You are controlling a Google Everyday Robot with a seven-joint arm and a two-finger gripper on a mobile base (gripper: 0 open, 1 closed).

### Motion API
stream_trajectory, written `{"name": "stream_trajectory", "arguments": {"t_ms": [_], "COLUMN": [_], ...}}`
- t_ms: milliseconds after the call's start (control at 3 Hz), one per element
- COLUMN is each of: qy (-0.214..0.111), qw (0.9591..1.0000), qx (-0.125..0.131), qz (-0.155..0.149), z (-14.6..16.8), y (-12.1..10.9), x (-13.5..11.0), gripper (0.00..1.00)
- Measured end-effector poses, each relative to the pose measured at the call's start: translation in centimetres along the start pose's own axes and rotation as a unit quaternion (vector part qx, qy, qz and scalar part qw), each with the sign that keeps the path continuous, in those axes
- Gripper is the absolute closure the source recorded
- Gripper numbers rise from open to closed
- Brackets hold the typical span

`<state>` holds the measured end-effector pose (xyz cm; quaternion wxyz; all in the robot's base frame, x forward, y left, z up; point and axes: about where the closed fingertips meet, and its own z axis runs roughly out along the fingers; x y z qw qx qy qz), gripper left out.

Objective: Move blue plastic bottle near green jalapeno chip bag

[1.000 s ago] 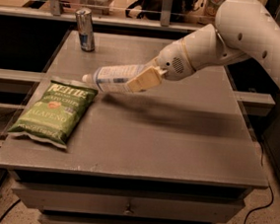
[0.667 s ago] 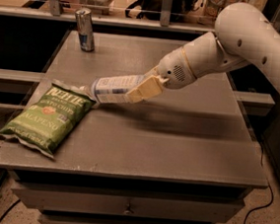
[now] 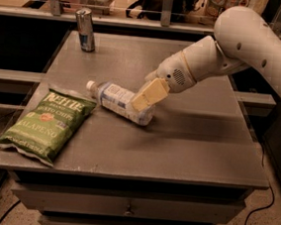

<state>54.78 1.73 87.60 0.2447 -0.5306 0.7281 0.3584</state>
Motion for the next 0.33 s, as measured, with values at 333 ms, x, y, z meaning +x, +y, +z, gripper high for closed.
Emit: {"name": "stream_trajectory", "arguments": {"t_ms": [333], "qy": [0.000], "qw": [1.0000], "qx": [0.000], "qz": [0.000], "z": [0.01], "y": [0.00], "x": [0.00], "gripper": [0.00]}}
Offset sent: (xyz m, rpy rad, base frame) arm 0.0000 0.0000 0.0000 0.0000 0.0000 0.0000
